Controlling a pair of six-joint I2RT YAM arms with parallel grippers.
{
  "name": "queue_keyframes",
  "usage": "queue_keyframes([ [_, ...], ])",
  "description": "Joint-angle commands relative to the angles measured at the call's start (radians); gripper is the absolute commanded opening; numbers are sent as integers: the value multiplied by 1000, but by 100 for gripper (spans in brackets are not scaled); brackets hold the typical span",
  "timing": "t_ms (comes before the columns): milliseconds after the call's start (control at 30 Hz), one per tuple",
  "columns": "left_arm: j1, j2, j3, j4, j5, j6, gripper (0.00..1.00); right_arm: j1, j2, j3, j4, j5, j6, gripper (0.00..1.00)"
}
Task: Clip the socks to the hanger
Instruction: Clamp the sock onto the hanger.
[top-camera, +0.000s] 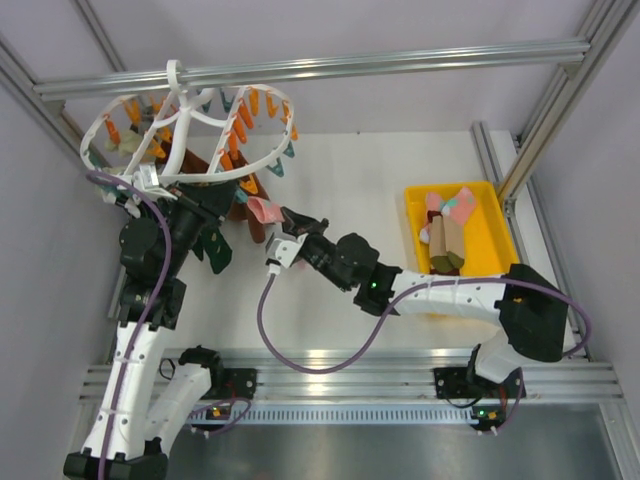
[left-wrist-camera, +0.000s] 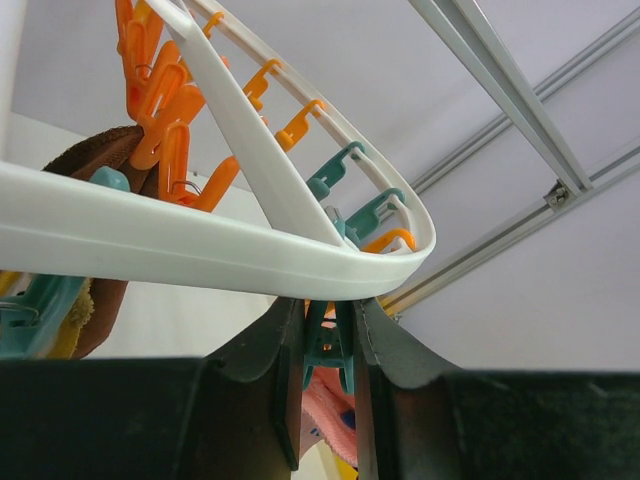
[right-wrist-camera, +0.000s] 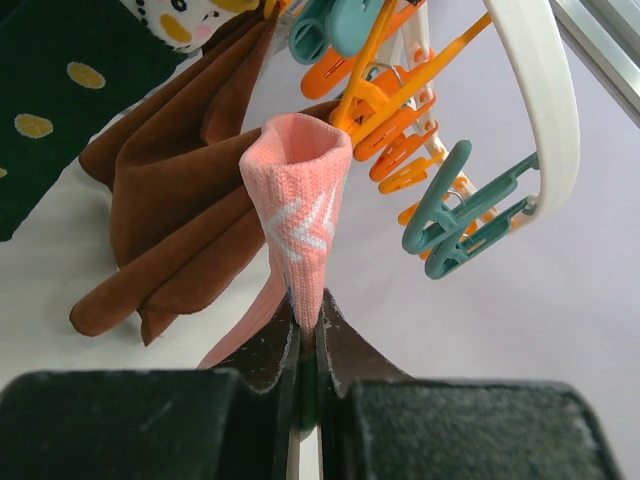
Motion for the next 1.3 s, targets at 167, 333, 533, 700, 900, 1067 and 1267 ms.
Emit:
queue_keyframes([
  [167,6,9,-13,25,12,-14,0,23,25,101,53,87,98,0],
  [333,6,15,-13,25,0,-12,0,41,22,101,62,113,124,0],
  [533,5,26,-10,24,-6,-9,0,55,19,100,66,115,129,0],
  [700,6,32,-14,-11,-12,-6,0,60,33,127,68,122,130,0],
  [900,6,30,-10,-21,-26,2,0,63,44,135,83,135,118,0],
  [1067,6,26,-8,-30,-40,11,0,61,42,133,88,155,117,0],
  [1267,6,18,-8,-18,-48,17,0,61,24,91,88,141,117,0],
])
